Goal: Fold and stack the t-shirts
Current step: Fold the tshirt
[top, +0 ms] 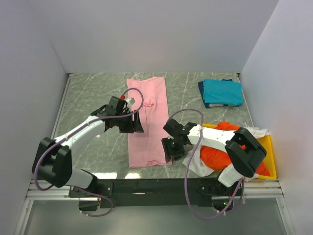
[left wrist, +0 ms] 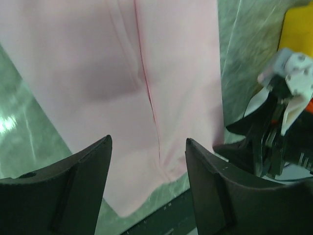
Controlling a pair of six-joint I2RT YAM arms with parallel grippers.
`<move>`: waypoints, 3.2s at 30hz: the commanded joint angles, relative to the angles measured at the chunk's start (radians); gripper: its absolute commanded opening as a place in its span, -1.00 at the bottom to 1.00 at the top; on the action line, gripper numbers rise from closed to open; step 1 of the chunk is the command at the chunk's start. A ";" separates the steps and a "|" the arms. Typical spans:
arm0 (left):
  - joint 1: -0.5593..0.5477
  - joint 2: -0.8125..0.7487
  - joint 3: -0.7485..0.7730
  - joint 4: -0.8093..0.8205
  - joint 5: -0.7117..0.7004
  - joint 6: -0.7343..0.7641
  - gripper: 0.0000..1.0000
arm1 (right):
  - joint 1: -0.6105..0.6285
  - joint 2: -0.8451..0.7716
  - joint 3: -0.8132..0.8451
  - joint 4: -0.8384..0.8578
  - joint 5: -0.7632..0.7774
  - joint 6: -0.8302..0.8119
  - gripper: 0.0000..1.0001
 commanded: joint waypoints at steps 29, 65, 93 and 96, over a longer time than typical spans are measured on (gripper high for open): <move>-0.126 -0.254 -0.385 -0.145 0.011 -0.315 0.15 | 0.004 0.081 -0.002 -0.024 -0.069 -0.033 -0.51; -0.187 -0.171 -0.345 -0.236 -0.118 -0.351 -0.24 | 0.006 0.116 0.018 -0.043 -0.073 -0.053 -0.54; -0.198 -0.062 -0.350 -0.159 -0.073 -0.317 -0.99 | 0.004 0.114 0.068 -0.107 -0.058 -0.068 -0.81; -0.197 -0.085 -0.319 -0.183 -0.112 -0.312 -0.99 | 0.004 0.094 0.091 -0.141 -0.047 -0.067 -0.88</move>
